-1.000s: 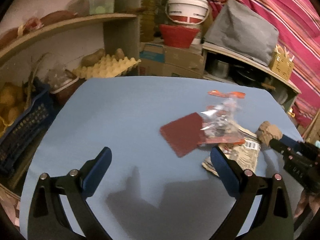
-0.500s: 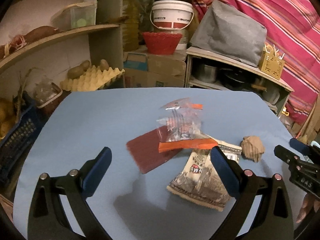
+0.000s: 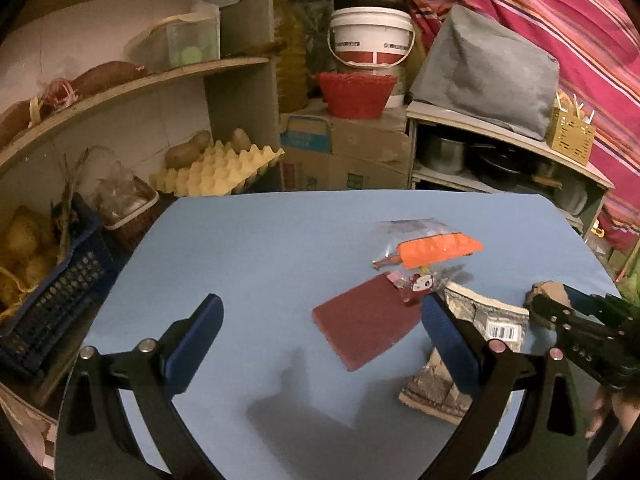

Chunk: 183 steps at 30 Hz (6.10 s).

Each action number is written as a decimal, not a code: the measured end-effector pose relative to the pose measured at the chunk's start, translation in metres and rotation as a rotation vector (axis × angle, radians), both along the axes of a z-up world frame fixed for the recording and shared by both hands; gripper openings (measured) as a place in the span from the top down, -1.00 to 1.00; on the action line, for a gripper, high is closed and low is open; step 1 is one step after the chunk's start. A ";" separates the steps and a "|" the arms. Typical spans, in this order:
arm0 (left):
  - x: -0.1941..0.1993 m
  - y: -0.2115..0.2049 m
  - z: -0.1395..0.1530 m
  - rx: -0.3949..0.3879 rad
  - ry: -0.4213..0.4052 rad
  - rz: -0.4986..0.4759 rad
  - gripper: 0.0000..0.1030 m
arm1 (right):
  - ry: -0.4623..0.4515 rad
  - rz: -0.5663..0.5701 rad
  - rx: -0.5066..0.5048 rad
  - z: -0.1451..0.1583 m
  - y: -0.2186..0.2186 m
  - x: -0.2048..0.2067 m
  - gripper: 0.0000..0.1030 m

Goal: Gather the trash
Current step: 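Grasp the brown paper with the right tool while the left tool grasps the orange-and-clear snack bag, then carry brown paper and snack bag over the basket and open both tools, then move both tools back over the red sponge and printed wrapper on the table, then grasp the printed wrapper with the right tool while the left tool grasps the red sponge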

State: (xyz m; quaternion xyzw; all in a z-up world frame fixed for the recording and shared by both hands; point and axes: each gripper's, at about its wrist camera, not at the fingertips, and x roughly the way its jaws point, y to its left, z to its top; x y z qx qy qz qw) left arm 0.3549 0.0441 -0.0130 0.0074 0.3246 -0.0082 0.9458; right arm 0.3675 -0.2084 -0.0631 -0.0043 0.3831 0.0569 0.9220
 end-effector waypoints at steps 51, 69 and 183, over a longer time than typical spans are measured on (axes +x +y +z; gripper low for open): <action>0.014 -0.130 0.027 -0.094 0.022 -0.176 -0.16 | -0.125 -0.174 -0.011 0.074 -0.154 -0.102 0.13; -0.120 -0.366 0.039 -0.149 0.011 -0.582 -0.16 | -0.147 -0.498 -0.006 0.081 -0.347 -0.234 0.13; 0.021 -0.001 -0.018 -0.120 0.093 0.007 -0.89 | 0.057 -0.121 -0.014 0.005 -0.023 -0.036 0.89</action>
